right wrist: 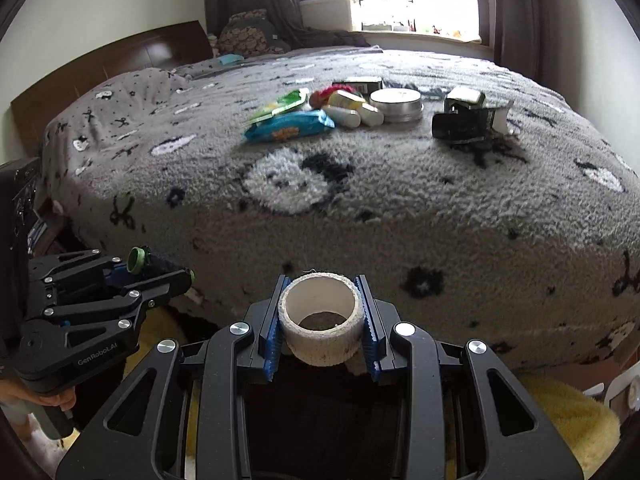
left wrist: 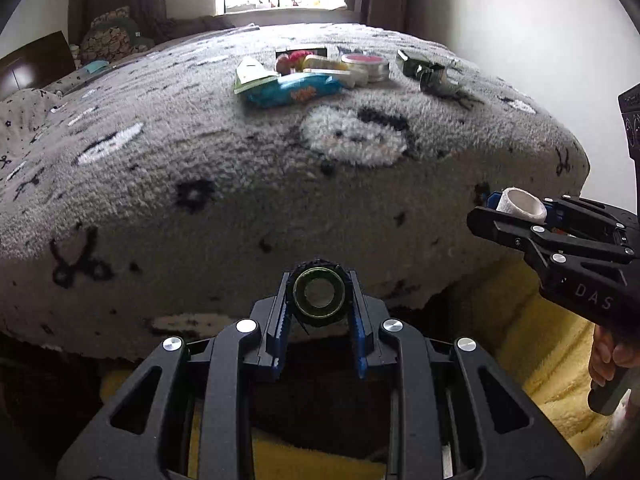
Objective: Collect trash
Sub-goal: 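Lower the white roll beside the bed and open the right tool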
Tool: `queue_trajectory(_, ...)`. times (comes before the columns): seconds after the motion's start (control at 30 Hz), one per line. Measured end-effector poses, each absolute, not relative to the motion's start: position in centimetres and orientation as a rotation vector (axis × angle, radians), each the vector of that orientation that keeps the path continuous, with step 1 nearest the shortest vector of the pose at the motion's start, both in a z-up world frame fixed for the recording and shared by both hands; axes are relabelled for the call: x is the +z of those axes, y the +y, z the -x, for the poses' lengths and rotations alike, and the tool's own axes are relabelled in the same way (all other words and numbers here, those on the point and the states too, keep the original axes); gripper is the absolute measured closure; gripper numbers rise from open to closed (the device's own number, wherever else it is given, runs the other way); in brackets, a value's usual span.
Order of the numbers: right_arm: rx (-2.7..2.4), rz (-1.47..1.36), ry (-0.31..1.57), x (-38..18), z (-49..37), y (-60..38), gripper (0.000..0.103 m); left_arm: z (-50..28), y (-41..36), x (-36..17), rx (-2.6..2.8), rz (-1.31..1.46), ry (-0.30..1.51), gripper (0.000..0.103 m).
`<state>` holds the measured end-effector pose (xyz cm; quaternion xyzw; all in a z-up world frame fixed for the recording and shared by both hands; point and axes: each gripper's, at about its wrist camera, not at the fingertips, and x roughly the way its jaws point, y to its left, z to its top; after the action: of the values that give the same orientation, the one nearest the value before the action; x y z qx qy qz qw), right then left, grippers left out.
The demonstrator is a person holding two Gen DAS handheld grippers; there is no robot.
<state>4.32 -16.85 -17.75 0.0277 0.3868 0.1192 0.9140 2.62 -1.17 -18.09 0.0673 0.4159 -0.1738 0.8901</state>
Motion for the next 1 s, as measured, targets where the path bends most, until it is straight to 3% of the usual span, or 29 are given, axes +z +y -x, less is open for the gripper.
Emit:
queue_trajectory(0.43, 0.233, -0.057, 1.010, -24.6, -4.3, -16.2, 0.069, -2.4, -1.2, -26.8, -0.401, -0.085, 1.125, 0.079)
queue_trajectory(1.0, 0.267, -0.057, 1.203, -29.9, -5.9, -14.7, 0.068, -3.2, -1.1, -31.1, -0.487, -0.042, 1.270, 0.079)
